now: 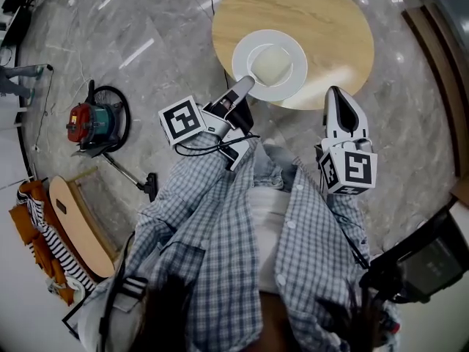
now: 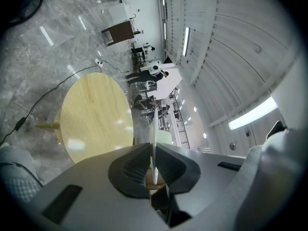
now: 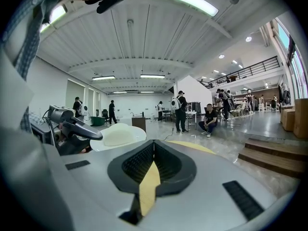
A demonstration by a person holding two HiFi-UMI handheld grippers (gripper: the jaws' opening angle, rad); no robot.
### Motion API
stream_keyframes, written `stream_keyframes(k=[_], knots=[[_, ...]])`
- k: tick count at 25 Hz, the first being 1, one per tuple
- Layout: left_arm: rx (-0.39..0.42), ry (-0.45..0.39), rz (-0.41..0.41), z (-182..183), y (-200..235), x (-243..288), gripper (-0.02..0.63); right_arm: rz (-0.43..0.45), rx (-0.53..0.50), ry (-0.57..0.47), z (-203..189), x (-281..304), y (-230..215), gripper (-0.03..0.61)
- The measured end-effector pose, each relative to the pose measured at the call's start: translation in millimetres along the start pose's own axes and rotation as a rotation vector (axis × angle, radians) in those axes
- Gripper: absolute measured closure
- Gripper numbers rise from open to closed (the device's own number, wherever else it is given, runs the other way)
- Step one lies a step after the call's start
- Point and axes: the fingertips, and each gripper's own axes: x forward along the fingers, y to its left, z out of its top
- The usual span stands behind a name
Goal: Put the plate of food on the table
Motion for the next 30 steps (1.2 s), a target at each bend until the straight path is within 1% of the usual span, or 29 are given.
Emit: stream_keyframes(k=[8, 14, 19, 23, 30], knots=[[0.001, 0.004, 0.006, -0.5, -2.5, 10.1, 0.591, -0.032, 0.012, 0.008, 1.2, -5.8, -15.9, 0.571], [0.008, 0.026, 0.030, -3.3, -1.9, 12.8, 0.591, -0.053, 0.038, 0.024, -4.8, -7.6, -24.1, 0.571], [0.007, 0.043, 0.032, -5.8, 2.4, 15.2, 0.591, -0.064, 0.046, 0.032, -9.5, -7.8, -25.7, 0.571], [0.001, 0.062, 0.036, 0.5, 10.4, 23.4, 0.591, -0.069, 0.035, 0.043, -12.7, 1.8, -25.7, 0.571], [-0.002, 0.090, 0.038, 12.1, 22.3, 50.1, 0.591, -0.088, 0.039, 0.068, -16.0, 22.4, -44.5, 0.571]])
